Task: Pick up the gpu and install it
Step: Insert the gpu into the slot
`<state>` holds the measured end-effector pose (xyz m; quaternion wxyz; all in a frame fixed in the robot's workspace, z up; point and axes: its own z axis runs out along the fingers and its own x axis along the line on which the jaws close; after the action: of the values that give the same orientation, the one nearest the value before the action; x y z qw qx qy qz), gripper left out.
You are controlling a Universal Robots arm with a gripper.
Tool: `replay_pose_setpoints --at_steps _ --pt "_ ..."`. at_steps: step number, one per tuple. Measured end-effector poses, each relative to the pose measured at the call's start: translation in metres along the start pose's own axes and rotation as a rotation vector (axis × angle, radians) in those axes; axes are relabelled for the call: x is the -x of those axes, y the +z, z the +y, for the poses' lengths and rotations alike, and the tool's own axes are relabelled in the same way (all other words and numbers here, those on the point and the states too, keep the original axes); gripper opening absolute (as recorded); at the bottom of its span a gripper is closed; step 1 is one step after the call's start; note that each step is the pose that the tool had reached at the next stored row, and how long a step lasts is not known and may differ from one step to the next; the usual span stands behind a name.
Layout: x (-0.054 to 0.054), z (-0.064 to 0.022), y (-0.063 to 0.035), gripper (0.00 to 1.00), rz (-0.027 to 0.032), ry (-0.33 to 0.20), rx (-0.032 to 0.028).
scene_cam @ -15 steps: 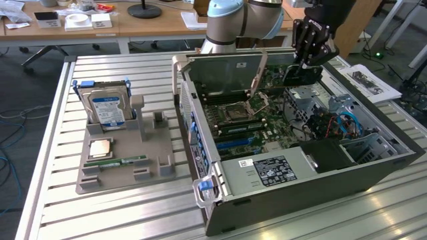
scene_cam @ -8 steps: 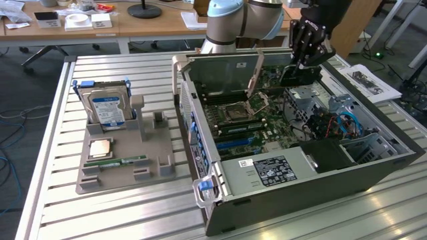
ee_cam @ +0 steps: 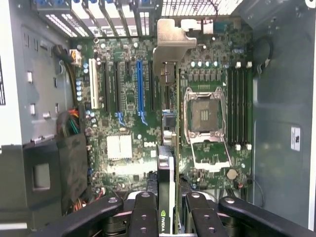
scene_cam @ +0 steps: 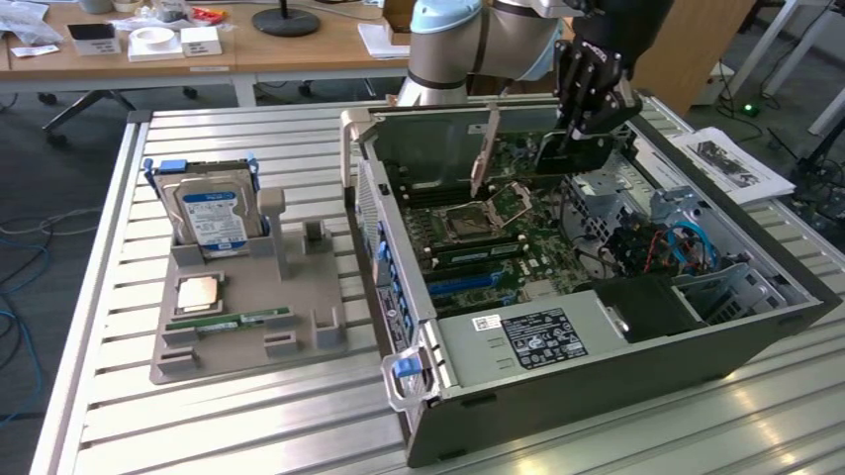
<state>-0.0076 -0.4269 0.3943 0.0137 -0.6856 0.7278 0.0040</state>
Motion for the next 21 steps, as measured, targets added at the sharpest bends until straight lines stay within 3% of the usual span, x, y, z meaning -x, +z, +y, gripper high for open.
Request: replay_pose_setpoints --at_steps 8,21 --pt "0.0 0.0011 0.0009 0.27 -0.0006 0.0 -0.0002" --pt "-0.001 0.0014 0.0238 0.27 -0.0003 0.0 -0.0001"
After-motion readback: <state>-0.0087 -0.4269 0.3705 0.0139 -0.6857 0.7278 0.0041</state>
